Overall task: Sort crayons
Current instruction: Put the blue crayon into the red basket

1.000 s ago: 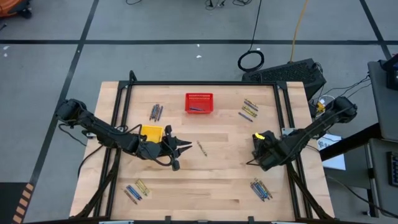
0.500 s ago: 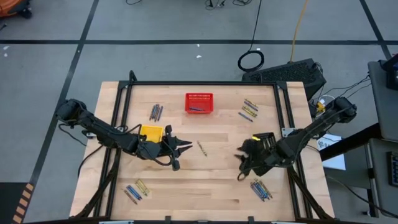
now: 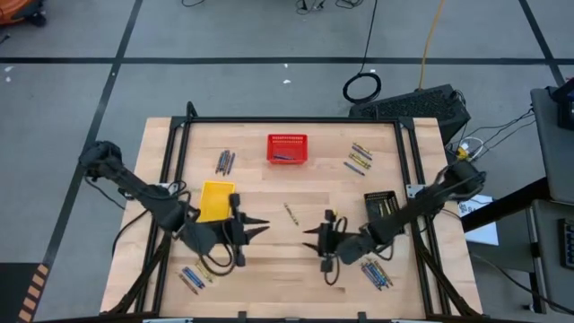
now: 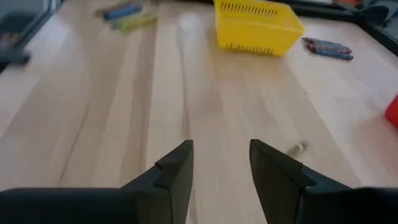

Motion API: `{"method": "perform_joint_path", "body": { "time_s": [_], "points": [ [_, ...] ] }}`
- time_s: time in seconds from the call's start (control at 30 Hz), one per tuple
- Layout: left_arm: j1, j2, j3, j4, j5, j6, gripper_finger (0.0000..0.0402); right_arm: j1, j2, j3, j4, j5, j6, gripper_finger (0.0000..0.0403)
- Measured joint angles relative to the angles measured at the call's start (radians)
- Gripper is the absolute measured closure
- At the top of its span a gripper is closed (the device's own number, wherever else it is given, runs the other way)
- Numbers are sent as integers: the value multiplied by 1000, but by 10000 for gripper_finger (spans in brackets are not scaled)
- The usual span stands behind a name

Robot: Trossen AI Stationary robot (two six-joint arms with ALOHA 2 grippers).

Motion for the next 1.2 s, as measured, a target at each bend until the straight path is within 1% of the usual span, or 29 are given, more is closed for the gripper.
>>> {"method": "perform_joint_path", "body": {
  "time_s": [0.07,0.1,0.17,0.23,0.3,0.37,0.43,0.5,0.6,0.7,0.8,0.87,1.0,1.07,1.13,1.2],
  "points": [
    [-18,22,114,-205,-64,-104,343,-20,48,1,161,-2,-11,261],
    [-23,37,170,-314,-71,-159,343,-28,70,1,235,-2,-29,261],
    [-33,75,270,-516,-65,-271,343,-39,107,1,354,-7,-80,261],
    [-34,113,356,-680,-22,-388,343,-45,126,1,403,-32,-129,261],
    [-35,147,416,-827,73,-530,343,-48,129,1,417,-45,-160,261],
    [-35,184,451,-942,210,-691,343,-48,123,1,405,-54,-179,261],
    [-40,219,457,-1032,342,-861,343,-48,121,1,403,-54,-198,261],
    [-63,253,451,-1111,450,-1038,343,-48,117,1,400,-54,-224,261],
    [-120,306,431,-1196,570,-1263,343,-47,115,1,399,-55,-242,261],
    [-189,351,417,-1222,625,-1427,343,-35,115,1,393,-54,-244,261],
    [-253,388,414,-1255,631,-1544,343,-17,115,1,379,-54,-249,261],
    [-280,410,413,-1302,616,-1612,343,-4,115,1,378,-55,-252,261],
    [-269,432,403,-1394,578,-1662,343,16,115,1,380,-54,-250,261],
    [-236,430,385,-1441,513,-1678,343,25,115,1,383,-51,-249,261],
    [-192,418,362,-1455,399,-1665,343,28,115,1,384,-43,-248,261],
    [-129,389,330,-1456,294,-1610,343,33,115,1,383,-17,-239,261]
  ]
}}
